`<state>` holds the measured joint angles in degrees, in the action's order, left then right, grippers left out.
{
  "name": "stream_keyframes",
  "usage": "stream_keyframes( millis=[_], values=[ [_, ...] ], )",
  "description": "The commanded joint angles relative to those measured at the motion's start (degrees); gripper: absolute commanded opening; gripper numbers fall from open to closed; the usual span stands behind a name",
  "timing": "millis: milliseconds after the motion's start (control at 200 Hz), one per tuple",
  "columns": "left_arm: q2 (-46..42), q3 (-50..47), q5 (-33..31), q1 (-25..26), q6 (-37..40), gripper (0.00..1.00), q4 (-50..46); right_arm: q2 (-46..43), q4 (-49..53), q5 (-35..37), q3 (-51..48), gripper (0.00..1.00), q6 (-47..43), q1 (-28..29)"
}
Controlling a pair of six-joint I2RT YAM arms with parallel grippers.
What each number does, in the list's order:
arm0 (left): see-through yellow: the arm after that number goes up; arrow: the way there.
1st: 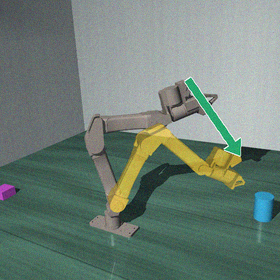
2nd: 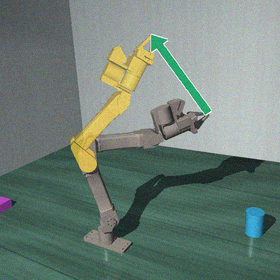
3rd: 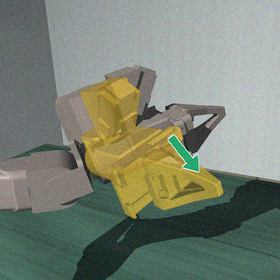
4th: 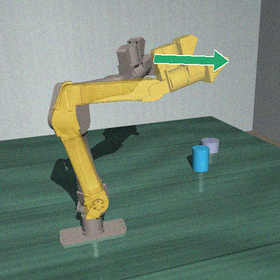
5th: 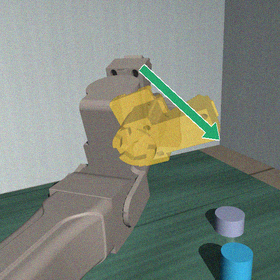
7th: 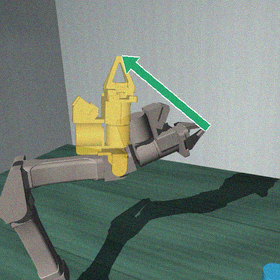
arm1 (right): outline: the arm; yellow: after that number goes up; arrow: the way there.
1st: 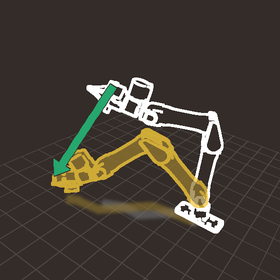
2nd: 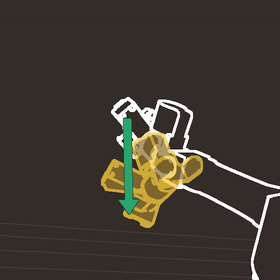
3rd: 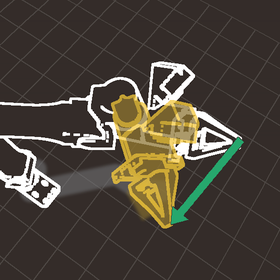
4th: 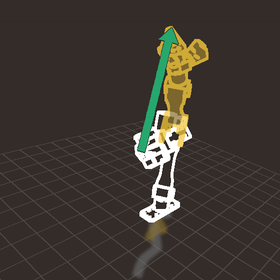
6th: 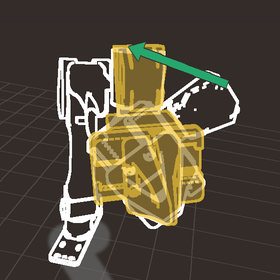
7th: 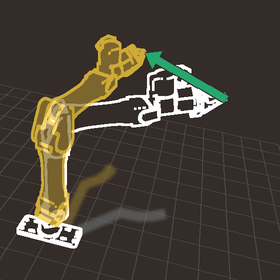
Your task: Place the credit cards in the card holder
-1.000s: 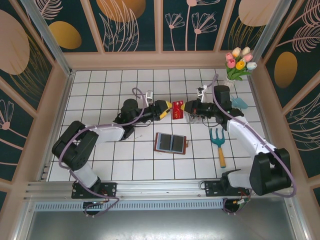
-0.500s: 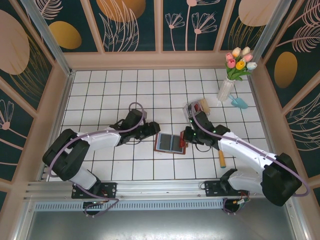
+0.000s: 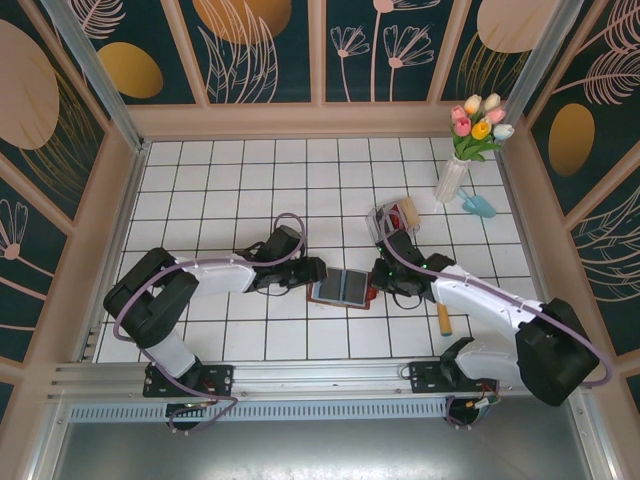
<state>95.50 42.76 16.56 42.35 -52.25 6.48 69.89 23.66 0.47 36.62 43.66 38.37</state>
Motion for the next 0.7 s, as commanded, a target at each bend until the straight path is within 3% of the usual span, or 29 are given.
stream_keyframes(
  millis=[0,115,465,696],
  values=[
    [0.0,-1.0,3.9,0.2,-0.1,0.47,4.0,2.2,-0.5,1.5,-1.5,0.00,0.5,0.5],
    [-0.9,-2.1,5.2,0.1,-1.4,0.34,6.5,2.8,-0.2,2.3,-1.6,0.00,0.3,0.4],
    [-5.5,-5.7,7.7,0.1,-5.4,0.40,14.4,3.6,1.1,4.1,-1.0,0.00,-0.6,0.4],
    [-6.0,-7.0,8.0,0.1,-6.6,0.24,16.6,4.0,1.2,4.2,-0.4,0.00,-1.0,0.4]
  ],
)
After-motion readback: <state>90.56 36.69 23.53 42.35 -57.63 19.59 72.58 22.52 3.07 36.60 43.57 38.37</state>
